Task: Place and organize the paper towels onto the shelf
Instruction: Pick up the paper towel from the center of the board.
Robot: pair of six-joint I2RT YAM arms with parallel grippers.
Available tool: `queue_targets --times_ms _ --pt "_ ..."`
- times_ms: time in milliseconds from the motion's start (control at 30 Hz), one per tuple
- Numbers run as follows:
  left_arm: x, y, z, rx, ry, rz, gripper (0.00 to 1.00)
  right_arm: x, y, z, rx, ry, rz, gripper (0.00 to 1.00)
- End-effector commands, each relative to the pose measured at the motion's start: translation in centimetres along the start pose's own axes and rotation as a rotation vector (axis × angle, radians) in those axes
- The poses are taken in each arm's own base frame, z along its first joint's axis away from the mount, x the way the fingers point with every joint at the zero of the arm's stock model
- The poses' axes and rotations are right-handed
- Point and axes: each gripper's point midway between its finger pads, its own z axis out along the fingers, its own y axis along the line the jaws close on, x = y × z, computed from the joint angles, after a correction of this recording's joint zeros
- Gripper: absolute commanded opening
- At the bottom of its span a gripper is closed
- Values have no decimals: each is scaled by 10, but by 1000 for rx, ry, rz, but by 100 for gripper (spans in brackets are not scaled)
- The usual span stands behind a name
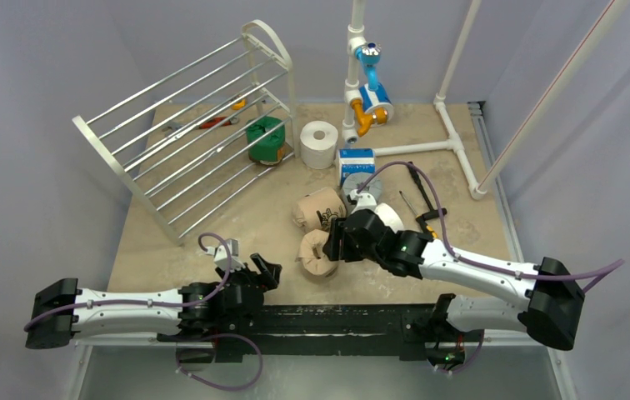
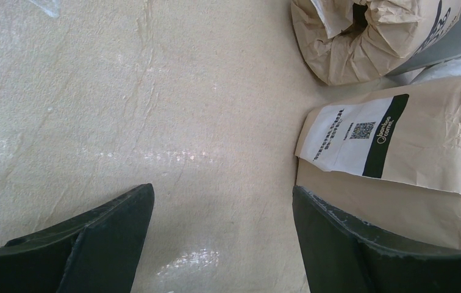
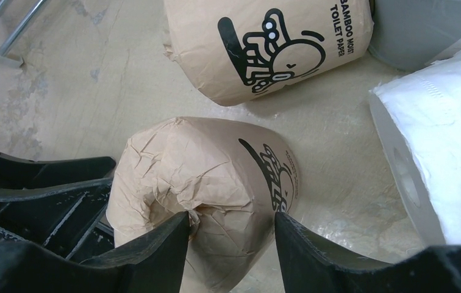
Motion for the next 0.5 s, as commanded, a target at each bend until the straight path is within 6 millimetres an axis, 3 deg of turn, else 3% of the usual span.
queue_targets --times_ms 0,200,467 --pt "21 42 -2 -105 90 122 85 -2 7 3 -31 -7 22 52" --pt "21 42 -3 -107 90 125 85 3 7 7 -37 11 20 48" --pt "21 42 -3 -109 94 125 85 0 13 3 -62 6 24 31"
